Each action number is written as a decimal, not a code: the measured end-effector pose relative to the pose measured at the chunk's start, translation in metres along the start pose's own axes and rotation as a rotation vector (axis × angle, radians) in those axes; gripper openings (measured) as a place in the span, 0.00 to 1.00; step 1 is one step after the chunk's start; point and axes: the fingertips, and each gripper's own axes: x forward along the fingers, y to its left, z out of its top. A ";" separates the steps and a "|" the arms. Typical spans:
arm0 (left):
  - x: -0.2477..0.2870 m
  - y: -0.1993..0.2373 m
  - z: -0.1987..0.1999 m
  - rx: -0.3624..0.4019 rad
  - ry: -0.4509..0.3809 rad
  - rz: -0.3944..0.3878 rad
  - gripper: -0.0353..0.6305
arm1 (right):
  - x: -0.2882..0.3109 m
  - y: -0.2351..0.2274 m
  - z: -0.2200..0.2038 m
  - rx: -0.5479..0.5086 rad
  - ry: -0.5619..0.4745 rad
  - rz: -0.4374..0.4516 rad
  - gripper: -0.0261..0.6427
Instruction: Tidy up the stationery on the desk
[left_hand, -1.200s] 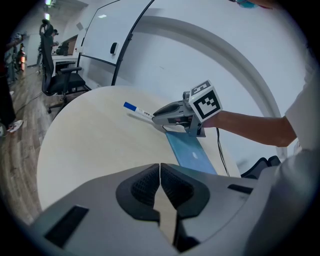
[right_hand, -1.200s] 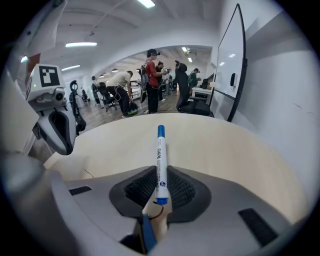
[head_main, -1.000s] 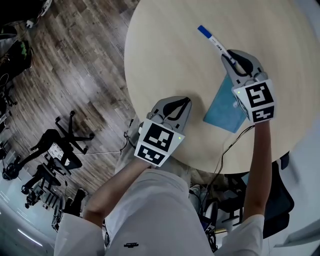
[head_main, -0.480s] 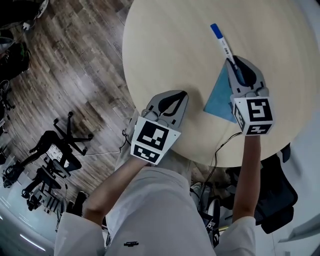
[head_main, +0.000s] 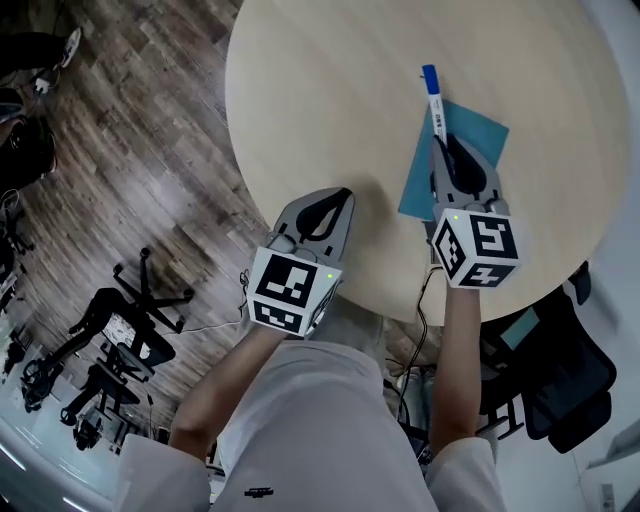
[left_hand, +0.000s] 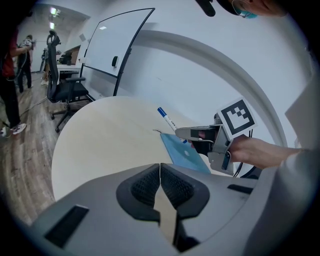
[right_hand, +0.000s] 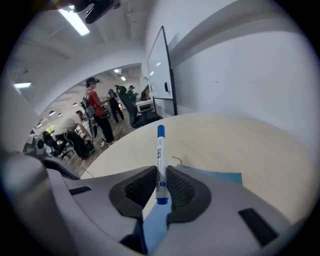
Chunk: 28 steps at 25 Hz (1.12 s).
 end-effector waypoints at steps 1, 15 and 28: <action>-0.001 -0.001 -0.001 -0.002 0.002 0.001 0.09 | -0.003 0.002 -0.005 0.049 0.000 -0.011 0.17; -0.007 -0.010 -0.009 0.041 0.022 -0.005 0.09 | -0.019 0.023 -0.059 0.455 0.039 -0.142 0.17; -0.007 -0.015 -0.018 0.035 0.035 -0.018 0.09 | -0.007 0.031 -0.083 0.561 0.102 -0.234 0.17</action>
